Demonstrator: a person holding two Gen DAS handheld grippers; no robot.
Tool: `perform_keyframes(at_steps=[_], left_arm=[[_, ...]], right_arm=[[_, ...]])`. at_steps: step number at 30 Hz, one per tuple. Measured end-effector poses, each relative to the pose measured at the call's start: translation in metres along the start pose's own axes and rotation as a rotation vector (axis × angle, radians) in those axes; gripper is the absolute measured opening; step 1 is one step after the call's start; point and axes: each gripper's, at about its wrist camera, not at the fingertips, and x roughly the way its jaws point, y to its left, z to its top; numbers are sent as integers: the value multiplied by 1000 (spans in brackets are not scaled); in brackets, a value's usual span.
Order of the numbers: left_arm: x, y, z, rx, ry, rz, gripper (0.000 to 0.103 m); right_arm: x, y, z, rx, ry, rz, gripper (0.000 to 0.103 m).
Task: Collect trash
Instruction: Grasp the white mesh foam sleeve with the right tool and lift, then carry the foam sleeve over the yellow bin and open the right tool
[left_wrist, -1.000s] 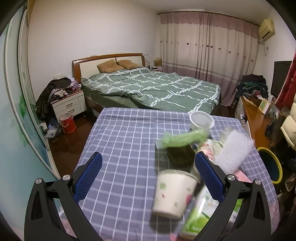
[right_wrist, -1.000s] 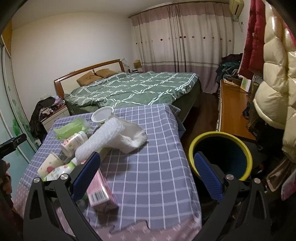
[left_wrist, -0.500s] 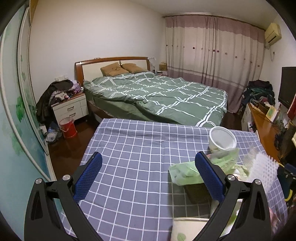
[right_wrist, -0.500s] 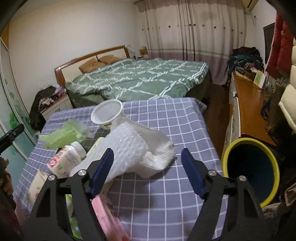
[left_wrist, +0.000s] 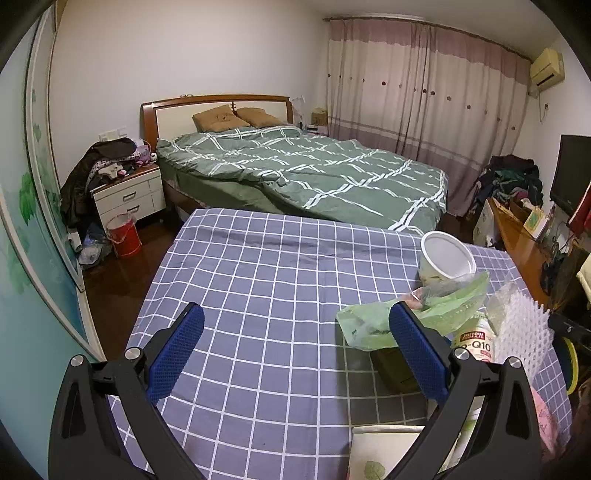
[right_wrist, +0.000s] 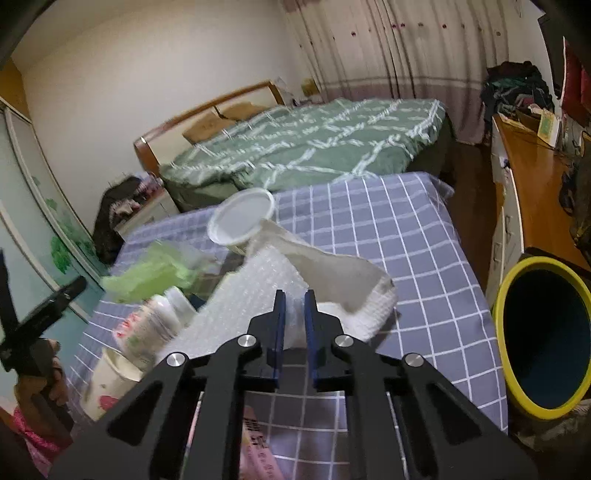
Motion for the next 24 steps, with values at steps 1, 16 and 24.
perform_keyframes(at_steps=[1,16,24], left_arm=[[-1,0,0,-3,-5,-1,99],[-11,4,0,-15,-28,-13,99],[-13,3,-2,-10,-33,-22,99]], right_arm=[[-5,2,0,0,-15,7,9],[-119,10,24,-48,-286,-38,9],[-138,-75,41,57,-358,-373,9]])
